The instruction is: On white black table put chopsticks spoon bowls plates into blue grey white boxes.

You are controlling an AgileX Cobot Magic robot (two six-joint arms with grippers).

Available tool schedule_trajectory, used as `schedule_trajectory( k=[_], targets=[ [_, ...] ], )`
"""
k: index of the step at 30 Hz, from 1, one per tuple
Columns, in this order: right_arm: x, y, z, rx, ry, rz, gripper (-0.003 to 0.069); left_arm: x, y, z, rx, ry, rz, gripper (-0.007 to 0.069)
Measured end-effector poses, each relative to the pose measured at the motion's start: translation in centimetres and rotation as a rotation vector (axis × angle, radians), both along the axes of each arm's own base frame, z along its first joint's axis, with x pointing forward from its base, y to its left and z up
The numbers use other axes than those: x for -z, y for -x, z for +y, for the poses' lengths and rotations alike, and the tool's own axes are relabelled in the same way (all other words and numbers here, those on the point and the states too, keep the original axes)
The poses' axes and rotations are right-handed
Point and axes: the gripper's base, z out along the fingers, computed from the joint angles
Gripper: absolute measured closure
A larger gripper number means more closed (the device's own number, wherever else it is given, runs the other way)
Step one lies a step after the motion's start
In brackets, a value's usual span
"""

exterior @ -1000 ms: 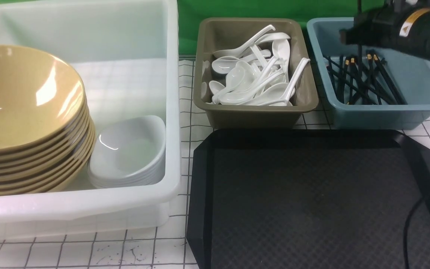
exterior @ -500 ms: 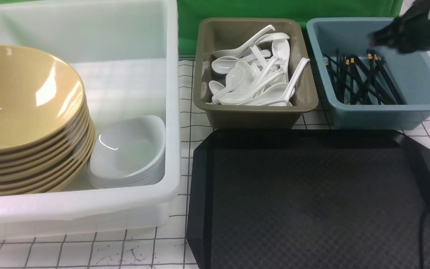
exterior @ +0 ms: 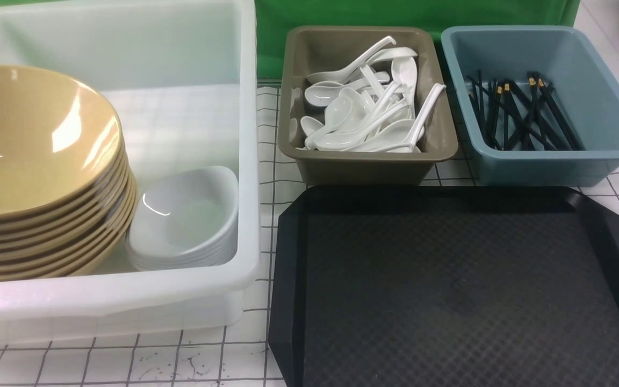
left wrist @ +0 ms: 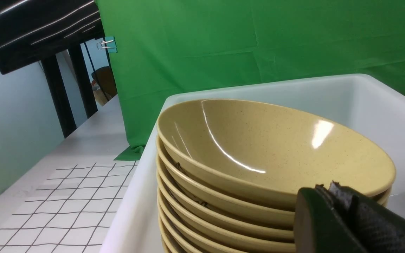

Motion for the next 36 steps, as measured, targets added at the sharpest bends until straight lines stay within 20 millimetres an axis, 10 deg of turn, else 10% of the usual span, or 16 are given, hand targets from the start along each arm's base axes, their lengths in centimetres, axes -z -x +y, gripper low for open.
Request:
schedule_trajectory(
  k=[20, 36],
  targets=[
    [12.2, 6.0, -1.0, -0.009, -0.030, 0.148, 0.0620, 0.0, 0.0, 0.0, 0.000, -0.001, -0.001, 0.0638],
    [12.1, 10.6, -3.4, 0.242, -0.174, -0.058, 0.0613, 0.1, 0.0, 0.0, -0.001, -0.002, 0.002, 0.0638]
  ],
)
